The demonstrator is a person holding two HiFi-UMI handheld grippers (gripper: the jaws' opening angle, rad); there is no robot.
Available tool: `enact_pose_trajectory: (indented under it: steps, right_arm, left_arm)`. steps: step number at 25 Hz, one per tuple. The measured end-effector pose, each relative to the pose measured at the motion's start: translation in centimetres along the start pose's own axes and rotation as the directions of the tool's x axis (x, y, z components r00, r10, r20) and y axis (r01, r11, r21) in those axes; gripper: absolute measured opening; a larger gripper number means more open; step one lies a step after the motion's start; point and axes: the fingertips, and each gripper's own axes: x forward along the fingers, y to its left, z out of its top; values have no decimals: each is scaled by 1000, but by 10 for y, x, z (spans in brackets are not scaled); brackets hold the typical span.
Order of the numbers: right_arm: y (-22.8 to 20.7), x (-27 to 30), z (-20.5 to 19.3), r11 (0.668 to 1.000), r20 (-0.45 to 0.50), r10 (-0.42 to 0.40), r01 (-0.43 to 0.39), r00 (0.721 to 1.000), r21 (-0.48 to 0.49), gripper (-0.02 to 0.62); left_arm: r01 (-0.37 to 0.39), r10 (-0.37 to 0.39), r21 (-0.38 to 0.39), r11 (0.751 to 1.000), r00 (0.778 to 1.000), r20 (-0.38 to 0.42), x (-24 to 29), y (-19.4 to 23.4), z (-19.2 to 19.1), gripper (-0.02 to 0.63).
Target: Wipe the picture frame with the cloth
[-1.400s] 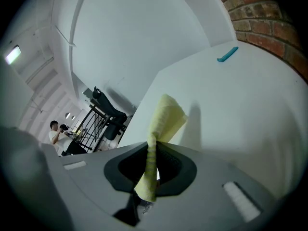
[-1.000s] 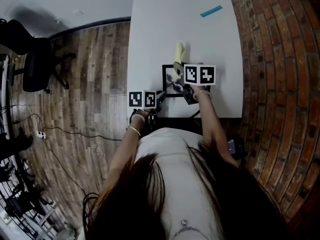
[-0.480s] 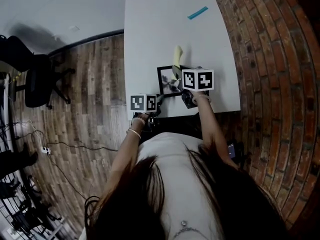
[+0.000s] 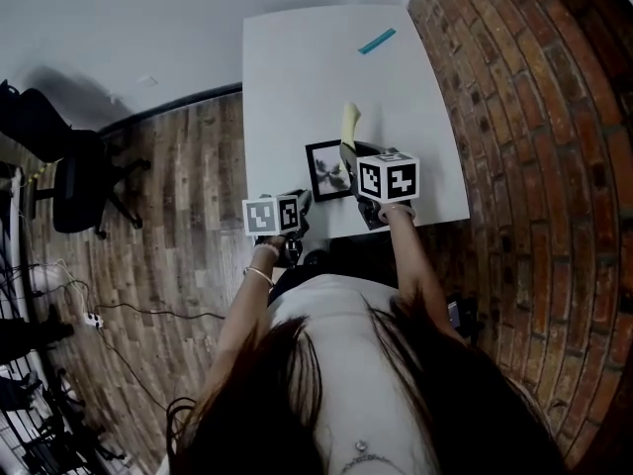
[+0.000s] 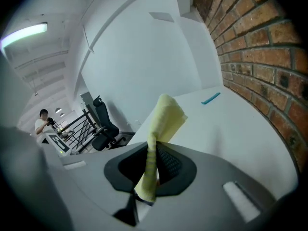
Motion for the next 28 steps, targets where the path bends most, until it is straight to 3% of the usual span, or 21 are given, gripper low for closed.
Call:
enact_pose_trajectory:
  steps: [6, 15, 28]
  right_arm:
    - [10, -21, 11, 996, 72, -21, 27, 997, -79, 35]
    - [17, -49, 31, 985, 191, -46, 76, 981, -153, 35]
    - [21, -92, 64, 959, 324, -64, 148, 944, -243, 35]
  left_arm:
    - [-45, 39, 54, 998, 993, 107, -25, 0, 29, 23]
    - [-41, 13, 120, 992, 976, 219, -49, -20, 58, 0]
    - [-80, -25, 241, 967, 915, 402, -86, -63, 105, 0]
